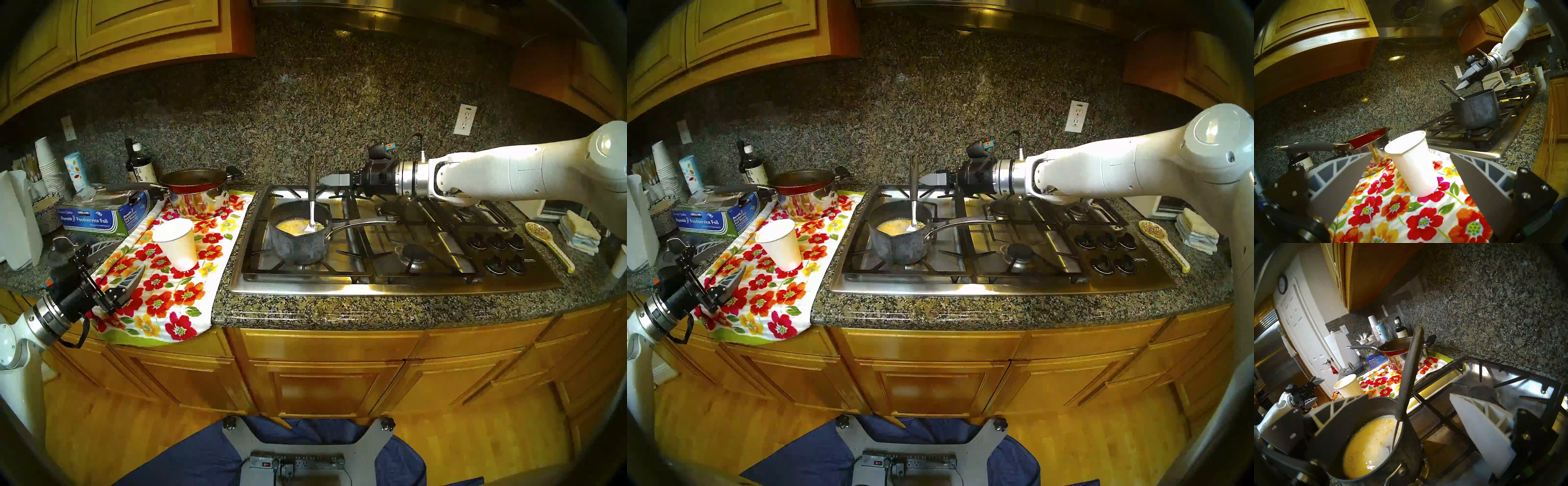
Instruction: Pour oats into pot and stir with a spoon
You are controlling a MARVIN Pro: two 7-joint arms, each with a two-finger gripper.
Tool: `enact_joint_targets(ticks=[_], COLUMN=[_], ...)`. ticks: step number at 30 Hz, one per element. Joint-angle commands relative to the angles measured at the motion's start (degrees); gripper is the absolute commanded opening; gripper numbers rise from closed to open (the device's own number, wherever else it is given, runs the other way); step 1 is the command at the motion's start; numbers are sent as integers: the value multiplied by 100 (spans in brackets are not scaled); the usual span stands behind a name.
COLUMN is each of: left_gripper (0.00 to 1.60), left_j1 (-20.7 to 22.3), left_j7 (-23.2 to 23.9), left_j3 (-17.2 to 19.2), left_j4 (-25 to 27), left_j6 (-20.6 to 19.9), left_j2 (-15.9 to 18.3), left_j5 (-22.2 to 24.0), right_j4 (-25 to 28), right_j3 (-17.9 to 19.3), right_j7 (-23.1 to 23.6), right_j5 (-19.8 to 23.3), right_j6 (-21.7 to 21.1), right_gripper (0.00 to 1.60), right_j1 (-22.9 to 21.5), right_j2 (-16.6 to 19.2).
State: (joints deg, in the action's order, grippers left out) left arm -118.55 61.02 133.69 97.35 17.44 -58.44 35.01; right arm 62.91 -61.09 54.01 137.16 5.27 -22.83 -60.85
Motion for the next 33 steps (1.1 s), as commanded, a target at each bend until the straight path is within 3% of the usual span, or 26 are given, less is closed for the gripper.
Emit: enact_joint_targets(ticks=[1,33], left_gripper=[160,160], left_j1=[77,76], left_j7=[-8,-4], left_j3=[93,97], left_j4=[101,105], left_j6=[9,4], left_j2=[33,31], left_j5=[96,108], right_j4=[-45,87], right_j3=[119,397], right_j7=[-49,-498], right_j5=[62,325], right_j6=[67,994], right_gripper=[160,160], right_j1=[-416,-309], right_j2=[142,361])
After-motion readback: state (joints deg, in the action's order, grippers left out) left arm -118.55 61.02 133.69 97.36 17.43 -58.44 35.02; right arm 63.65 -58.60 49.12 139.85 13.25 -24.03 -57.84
